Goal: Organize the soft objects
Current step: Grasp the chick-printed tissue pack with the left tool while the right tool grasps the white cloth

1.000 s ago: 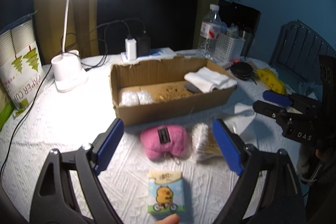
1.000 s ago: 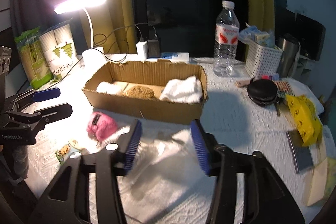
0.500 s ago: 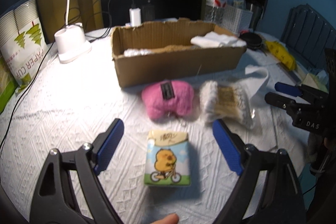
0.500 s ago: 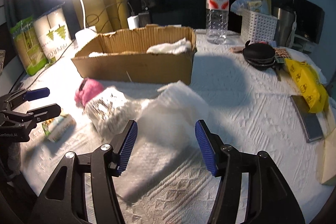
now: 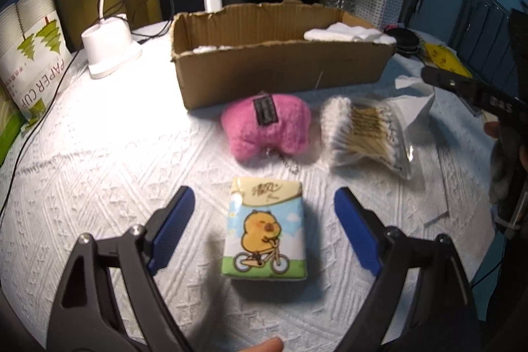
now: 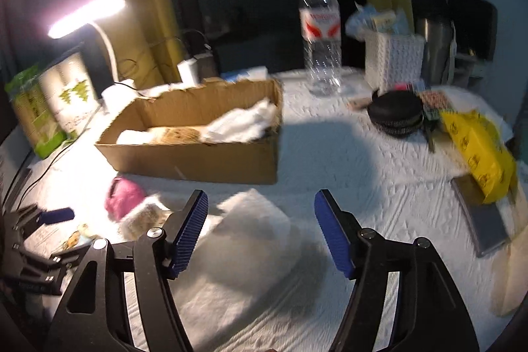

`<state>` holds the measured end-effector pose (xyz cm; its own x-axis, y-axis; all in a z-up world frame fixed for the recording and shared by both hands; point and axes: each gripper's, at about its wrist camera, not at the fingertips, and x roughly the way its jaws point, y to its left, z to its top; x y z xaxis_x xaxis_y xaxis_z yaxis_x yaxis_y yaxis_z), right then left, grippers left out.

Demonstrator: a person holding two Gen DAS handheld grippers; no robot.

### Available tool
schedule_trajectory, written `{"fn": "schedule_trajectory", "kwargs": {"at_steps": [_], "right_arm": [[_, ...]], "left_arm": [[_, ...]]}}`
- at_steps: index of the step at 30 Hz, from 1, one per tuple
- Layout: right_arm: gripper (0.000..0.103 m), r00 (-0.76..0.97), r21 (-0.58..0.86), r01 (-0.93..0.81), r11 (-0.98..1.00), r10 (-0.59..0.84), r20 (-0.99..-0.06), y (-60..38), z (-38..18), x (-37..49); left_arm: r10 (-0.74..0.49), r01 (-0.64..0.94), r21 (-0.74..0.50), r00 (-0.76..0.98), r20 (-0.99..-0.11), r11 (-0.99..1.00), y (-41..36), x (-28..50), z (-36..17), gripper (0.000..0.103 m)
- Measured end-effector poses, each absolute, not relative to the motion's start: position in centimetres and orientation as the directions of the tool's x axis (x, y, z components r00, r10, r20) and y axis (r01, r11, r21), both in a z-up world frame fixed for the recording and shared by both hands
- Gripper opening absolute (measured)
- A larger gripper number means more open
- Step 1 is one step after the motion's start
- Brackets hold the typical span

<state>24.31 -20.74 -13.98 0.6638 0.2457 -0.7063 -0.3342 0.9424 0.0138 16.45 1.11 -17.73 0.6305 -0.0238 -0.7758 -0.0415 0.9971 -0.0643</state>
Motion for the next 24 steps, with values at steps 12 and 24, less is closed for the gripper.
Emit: {"fn": "schedule_trajectory", "kwargs": {"at_steps": [12,24], "right_arm": [[0.069,0.507,0.055,-0.359,0.932,0.244,-0.827,-20.0,-17.5,24.5],[0.009,0.577,-0.008,-0.397,0.918,0.242,-0.78,-18.8,-16.2,22.7]], "left_arm": [[-0.07,0.009,-0.081,0.611,-0.789,0.997,0.8,16.9,-18.9,0.079],[-0.136,0.075,-0.115,0.632,-0.763,0.991,0.3,16.2,-18.0,0.047]]}}
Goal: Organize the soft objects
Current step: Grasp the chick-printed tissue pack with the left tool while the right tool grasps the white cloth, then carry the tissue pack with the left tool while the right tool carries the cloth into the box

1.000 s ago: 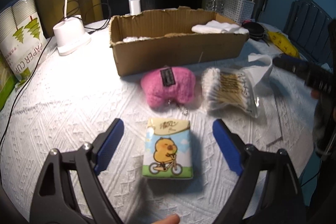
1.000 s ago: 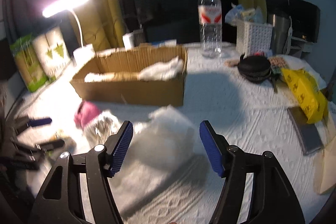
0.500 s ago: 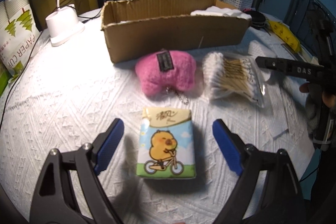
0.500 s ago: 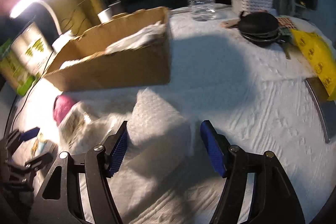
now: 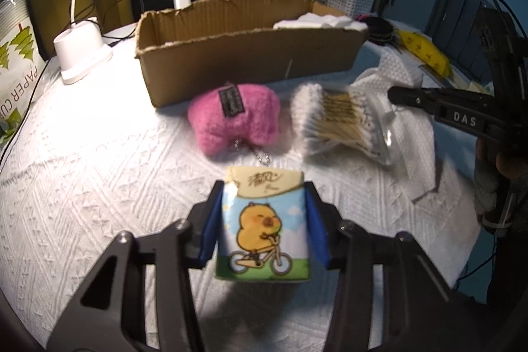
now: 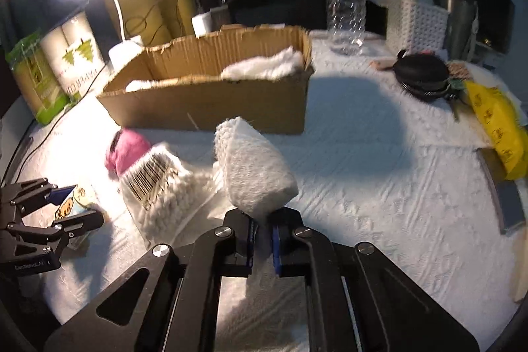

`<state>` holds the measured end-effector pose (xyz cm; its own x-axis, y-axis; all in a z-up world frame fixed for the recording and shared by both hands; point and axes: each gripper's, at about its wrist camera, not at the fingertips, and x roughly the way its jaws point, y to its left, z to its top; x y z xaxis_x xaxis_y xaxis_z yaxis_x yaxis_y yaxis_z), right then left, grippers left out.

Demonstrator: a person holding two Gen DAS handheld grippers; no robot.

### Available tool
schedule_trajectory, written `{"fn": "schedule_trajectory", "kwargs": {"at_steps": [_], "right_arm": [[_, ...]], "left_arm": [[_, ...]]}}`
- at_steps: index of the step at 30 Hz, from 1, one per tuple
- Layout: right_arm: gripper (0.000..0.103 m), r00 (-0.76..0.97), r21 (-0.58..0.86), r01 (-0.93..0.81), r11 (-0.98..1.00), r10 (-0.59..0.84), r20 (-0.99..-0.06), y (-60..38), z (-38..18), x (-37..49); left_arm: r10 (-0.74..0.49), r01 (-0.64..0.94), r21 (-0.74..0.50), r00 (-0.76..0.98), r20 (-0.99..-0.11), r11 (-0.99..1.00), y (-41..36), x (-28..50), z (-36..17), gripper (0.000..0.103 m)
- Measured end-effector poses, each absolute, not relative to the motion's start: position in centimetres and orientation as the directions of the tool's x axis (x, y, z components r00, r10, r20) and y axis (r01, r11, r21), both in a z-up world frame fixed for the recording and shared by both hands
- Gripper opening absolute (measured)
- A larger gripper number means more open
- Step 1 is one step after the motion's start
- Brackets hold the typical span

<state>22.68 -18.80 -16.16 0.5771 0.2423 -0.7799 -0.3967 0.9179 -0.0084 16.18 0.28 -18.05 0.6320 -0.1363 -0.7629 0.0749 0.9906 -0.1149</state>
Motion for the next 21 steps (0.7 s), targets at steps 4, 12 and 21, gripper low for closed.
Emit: {"fn": "schedule_trajectory", "kwargs": {"at_steps": [4,12,21], "right_arm": [[0.009,0.617,-0.021,-0.397,0.918,0.249,-0.746,-18.9,-14.2,22.1],[0.009,0.681,-0.038,-0.411,0.911,0.28,-0.677,-18.8,-10.2,21.4],[0.009,0.722,-0.049,-0.423,0.905,0.304,-0.622,-18.4,-7.3,21.9]], "left_arm": [[-0.156,0.081,-0.137,0.655,-0.74,0.987,0.6,16.1,-17.0,0.047],[-0.181,0.111,-0.147,0.716,-0.674,0.983,0.5,16.5,-13.5,0.047],[-0.184,0.123,-0.14,0.772,-0.609,0.982,0.9,18.1,-10.1,0.047]]}}
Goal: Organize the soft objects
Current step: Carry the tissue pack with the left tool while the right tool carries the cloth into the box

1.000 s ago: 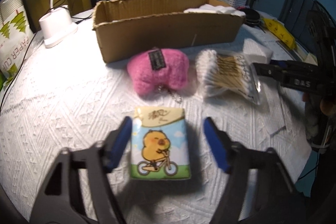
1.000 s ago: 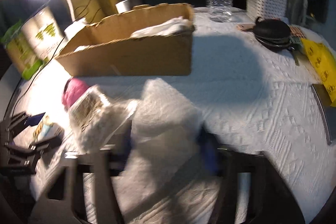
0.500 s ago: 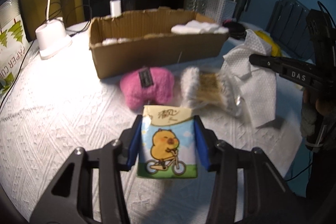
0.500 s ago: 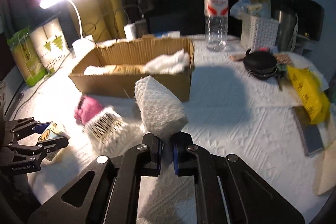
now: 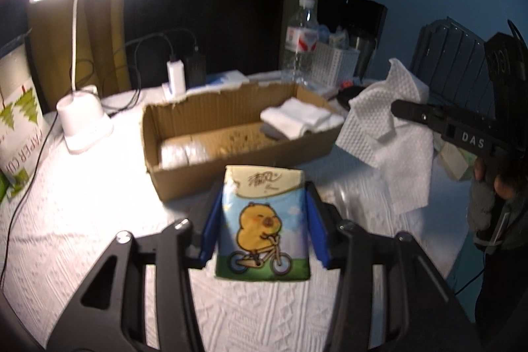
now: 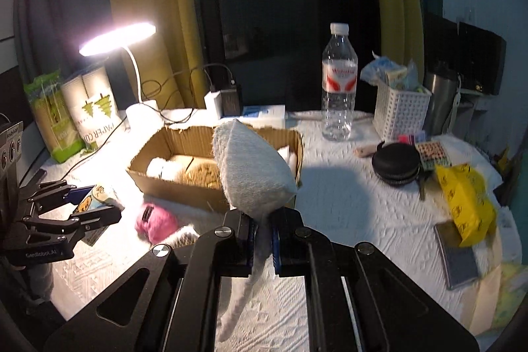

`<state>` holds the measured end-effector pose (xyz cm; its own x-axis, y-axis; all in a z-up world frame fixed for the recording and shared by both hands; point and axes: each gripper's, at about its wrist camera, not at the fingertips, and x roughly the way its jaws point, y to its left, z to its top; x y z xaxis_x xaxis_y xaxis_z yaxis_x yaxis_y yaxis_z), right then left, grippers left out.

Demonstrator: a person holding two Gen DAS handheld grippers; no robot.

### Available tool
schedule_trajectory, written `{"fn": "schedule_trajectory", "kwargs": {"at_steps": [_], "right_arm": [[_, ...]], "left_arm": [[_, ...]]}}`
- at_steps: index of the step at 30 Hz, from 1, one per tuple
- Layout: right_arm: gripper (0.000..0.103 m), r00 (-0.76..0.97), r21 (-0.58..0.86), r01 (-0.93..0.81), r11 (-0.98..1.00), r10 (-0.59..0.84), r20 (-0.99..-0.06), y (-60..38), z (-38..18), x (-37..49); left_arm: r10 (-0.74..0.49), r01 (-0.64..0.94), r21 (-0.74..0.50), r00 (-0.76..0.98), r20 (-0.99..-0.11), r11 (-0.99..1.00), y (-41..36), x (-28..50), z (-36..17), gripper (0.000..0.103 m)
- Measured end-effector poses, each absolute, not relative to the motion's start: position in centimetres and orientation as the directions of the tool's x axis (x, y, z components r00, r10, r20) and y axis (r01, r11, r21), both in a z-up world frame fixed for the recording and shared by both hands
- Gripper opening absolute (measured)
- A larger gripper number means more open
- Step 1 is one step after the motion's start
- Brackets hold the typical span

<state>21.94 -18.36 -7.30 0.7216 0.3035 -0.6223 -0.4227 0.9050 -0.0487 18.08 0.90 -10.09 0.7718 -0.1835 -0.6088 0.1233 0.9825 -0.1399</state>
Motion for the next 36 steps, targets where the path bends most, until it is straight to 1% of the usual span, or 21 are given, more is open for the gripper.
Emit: {"fn": "schedule_trajectory", "kwargs": {"at_steps": [16,24,36], "right_arm": [[0.009,0.758,-0.065,-0.438,0.896,0.33,-0.562,-17.2,-4.3,25.0],[0.009,0.783,-0.066,-0.447,0.892,0.354,-0.512,-16.8,-2.9,26.9],[0.009,0.796,-0.068,-0.457,0.887,0.374,-0.475,-15.8,-2.7,30.1]], "left_arm": [[-0.173,0.114,-0.14,0.814,-0.555,0.984,2.2,21.6,-7.7,0.047],[-0.15,0.097,-0.127,0.838,-0.524,0.987,3.0,23.9,-6.5,0.047],[-0.157,0.094,-0.146,0.848,-0.506,0.985,3.2,27.6,-6.8,0.047]]}}
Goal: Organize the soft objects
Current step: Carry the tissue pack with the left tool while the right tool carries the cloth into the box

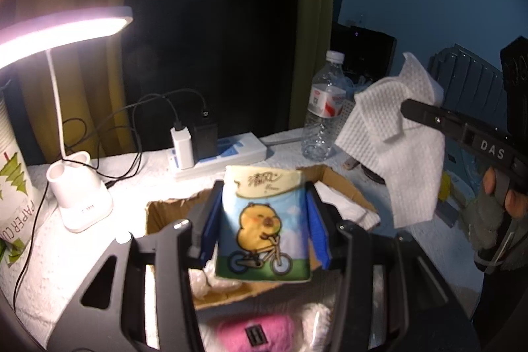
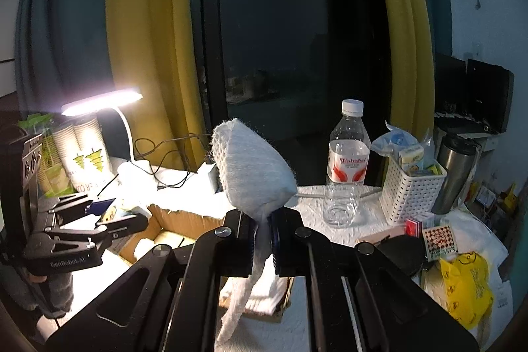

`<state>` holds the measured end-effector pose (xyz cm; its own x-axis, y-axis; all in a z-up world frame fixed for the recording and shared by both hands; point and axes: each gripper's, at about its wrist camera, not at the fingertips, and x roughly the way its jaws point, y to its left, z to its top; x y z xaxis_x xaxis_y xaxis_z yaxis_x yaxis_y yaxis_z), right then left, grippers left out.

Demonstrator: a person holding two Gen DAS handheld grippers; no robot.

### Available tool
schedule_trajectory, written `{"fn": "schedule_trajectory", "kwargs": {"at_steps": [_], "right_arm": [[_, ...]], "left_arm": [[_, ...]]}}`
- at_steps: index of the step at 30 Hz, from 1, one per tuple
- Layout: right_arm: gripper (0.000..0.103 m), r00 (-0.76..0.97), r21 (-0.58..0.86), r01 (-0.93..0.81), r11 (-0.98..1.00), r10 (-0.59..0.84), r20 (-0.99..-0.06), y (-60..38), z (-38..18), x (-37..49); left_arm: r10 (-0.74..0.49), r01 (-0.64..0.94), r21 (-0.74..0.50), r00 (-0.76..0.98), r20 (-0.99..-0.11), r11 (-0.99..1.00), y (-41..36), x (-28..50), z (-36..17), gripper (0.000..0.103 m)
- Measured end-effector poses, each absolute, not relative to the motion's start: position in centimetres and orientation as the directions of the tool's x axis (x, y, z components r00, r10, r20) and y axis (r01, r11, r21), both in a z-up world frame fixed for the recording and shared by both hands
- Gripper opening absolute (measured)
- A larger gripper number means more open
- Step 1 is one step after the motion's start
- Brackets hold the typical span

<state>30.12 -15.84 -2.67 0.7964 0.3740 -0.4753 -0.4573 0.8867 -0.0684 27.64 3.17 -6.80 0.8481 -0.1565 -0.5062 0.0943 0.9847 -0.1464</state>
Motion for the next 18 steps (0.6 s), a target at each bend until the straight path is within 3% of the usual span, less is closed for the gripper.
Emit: {"fn": "schedule_trajectory", "kwargs": {"at_steps": [5,18], "right_arm": [[0.009,0.796,-0.073,-0.453,0.889,0.366,-0.482,-15.2,-3.8,31.9],[0.009,0.718,-0.124,-0.451,0.884,0.277,-0.638,-13.8,-11.8,35.8]], "left_arm": [[-0.157,0.087,-0.155,0.838,-0.523,0.984,3.2,29.2,-8.2,0.048],[-0.184,0.084,-0.188,0.768,-0.613,0.979,2.7,32.9,-12.6,0.048]]}}
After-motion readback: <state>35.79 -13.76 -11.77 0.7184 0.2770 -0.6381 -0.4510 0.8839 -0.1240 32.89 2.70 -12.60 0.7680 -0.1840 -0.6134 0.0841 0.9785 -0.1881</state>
